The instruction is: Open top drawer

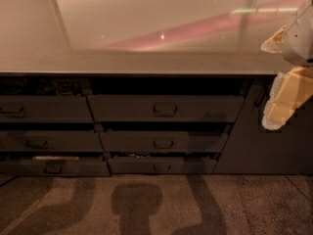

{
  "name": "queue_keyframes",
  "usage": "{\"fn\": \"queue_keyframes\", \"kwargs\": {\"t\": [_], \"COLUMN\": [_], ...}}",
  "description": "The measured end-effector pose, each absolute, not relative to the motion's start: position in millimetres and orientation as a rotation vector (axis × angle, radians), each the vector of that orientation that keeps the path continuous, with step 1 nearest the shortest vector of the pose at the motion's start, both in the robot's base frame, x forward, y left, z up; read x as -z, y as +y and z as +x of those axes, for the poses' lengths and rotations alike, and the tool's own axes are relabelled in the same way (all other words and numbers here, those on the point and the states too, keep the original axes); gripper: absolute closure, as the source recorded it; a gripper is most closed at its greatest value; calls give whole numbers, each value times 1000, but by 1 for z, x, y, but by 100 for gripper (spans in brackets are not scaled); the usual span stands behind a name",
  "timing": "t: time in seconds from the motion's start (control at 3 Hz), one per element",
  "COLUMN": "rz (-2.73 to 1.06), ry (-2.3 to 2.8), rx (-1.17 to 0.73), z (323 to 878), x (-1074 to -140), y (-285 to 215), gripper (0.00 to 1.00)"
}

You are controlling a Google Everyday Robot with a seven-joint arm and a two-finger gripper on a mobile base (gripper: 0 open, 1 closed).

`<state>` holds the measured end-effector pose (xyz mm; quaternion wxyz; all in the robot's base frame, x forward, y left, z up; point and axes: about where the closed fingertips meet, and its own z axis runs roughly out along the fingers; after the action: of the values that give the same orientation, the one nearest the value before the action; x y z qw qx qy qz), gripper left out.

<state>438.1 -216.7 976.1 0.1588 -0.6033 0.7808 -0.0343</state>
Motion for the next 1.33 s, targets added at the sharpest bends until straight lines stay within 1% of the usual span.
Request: {"fn": "queue_keyframes", "kwargs": {"t": [0.33, 0.67, 1.0, 1.33], "rz": [-1725, -1677, -1615, -1571], "ry": [2232, 2282, 2391, 2485], "rx": [98, 37, -127, -253], "z": [438, 451, 474, 497], "x": [-976, -956, -908, -860], "y": [-217, -229, -258, -281], "gripper": [0, 0, 0, 0]}}
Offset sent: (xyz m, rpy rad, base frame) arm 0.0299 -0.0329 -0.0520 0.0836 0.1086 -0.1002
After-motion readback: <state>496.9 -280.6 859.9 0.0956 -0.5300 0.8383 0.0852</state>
